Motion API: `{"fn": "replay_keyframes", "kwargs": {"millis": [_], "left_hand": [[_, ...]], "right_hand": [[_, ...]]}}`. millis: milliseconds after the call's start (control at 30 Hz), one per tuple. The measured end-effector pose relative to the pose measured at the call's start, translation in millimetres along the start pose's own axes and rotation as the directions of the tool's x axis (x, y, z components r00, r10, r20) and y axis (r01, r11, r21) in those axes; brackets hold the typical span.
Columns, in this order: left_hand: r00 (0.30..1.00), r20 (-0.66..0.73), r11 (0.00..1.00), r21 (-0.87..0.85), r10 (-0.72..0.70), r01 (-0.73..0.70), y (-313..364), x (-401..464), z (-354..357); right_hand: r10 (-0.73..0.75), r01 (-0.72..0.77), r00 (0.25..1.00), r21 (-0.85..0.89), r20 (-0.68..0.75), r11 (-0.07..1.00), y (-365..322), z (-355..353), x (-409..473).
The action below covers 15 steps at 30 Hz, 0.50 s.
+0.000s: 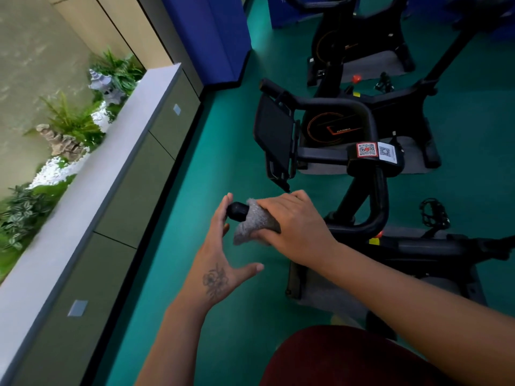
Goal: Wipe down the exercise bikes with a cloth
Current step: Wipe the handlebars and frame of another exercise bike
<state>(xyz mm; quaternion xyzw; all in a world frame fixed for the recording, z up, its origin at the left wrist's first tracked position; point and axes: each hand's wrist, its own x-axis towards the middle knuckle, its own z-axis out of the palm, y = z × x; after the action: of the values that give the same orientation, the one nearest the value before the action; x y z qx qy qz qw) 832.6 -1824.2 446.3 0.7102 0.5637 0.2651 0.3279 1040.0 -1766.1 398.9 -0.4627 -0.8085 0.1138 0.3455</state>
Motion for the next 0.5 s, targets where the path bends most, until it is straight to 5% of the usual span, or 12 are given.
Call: {"fn": "replay_keyframes", "kwargs": {"millis": [200, 500], "left_hand": [[0.999, -0.034, 0.998, -0.053, -0.040, 0.038, -16, -12, -10], [0.989, -0.094, 0.985, -0.142, -0.113, 0.099, -42, -32, -16]], "right_hand": [[-0.058, 0.058, 0.998, -0.003, 0.007, 0.998, -18, -3, 24], [-0.250, 0.264, 0.942, -0.033, 0.223, 0.964, -31, -11, 66]]}}
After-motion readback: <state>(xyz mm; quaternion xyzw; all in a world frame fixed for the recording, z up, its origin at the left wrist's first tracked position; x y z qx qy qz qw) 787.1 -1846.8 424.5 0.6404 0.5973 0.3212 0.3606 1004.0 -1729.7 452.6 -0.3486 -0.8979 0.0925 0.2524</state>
